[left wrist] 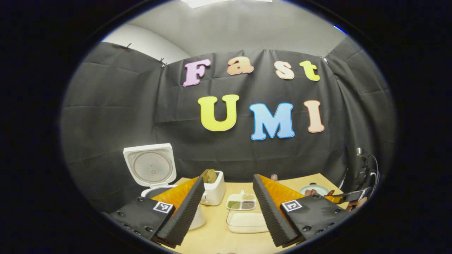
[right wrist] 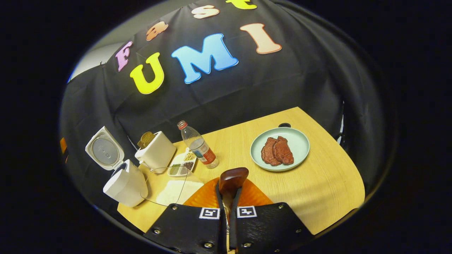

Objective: Close the left gripper, press the button to open the rice cooker; take a wooden spoon from the chopstick holder with the right hand, scoop a spoonful of rice and pour it into the rice cooker, then put the wooden spoon back into the chopstick holder.

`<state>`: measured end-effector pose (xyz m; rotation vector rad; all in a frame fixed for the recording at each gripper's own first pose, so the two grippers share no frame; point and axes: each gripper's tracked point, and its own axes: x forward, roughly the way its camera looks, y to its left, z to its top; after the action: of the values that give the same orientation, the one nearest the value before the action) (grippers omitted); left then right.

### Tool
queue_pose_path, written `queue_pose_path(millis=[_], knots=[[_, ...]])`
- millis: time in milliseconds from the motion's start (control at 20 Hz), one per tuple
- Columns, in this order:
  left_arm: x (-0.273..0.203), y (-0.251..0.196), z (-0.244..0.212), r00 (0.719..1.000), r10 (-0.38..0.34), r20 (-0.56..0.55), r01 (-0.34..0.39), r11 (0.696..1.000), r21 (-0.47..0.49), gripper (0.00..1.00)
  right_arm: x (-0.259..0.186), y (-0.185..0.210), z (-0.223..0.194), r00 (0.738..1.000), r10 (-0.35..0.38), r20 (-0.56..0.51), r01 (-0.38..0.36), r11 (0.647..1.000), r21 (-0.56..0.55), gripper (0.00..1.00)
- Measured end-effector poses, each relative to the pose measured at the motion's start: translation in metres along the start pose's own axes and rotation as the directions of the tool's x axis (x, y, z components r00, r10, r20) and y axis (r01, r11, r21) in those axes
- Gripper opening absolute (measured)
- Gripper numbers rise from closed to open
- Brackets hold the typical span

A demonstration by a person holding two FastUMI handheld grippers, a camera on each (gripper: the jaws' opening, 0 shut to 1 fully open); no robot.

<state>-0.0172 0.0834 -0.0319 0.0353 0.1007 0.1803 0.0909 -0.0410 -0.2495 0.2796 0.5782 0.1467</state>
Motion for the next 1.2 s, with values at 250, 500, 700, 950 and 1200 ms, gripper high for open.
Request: queue_pose_path(millis=[250,500,700,950,1200], knots=[[0.002,0.022,0.002,0.997,-0.069,0.022,0.069,0.998,-0.003,0.94,-0.039,0.038,0.051,0.994,-0.001,0.109,0.0,1.0,0.008,0.03],[0.002,0.053,-0.006,0.993,-0.116,0.027,0.116,0.993,0.005,0.96,-0.044,0.111,0.085,0.975,0.065,0.213,-0.054,0.997,-0.055,0.03],[0.006,0.08,-0.01,0.988,-0.153,0.03,0.153,0.988,0.012,0.94,-0.018,0.151,0.075,0.974,0.069,0.216,-0.051,0.995,-0.086,0.03],[0.009,0.117,-0.018,0.985,-0.174,0.023,0.173,0.985,0.018,0.96,0.025,0.179,0.05,0.98,0.04,0.193,-0.022,0.995,-0.095,0.03],[0.016,0.154,-0.034,0.987,-0.16,-0.006,0.16,0.987,-0.003,0.96,0.078,0.183,0.013,0.989,-0.018,0.15,0.037,0.991,-0.13,0.03]])
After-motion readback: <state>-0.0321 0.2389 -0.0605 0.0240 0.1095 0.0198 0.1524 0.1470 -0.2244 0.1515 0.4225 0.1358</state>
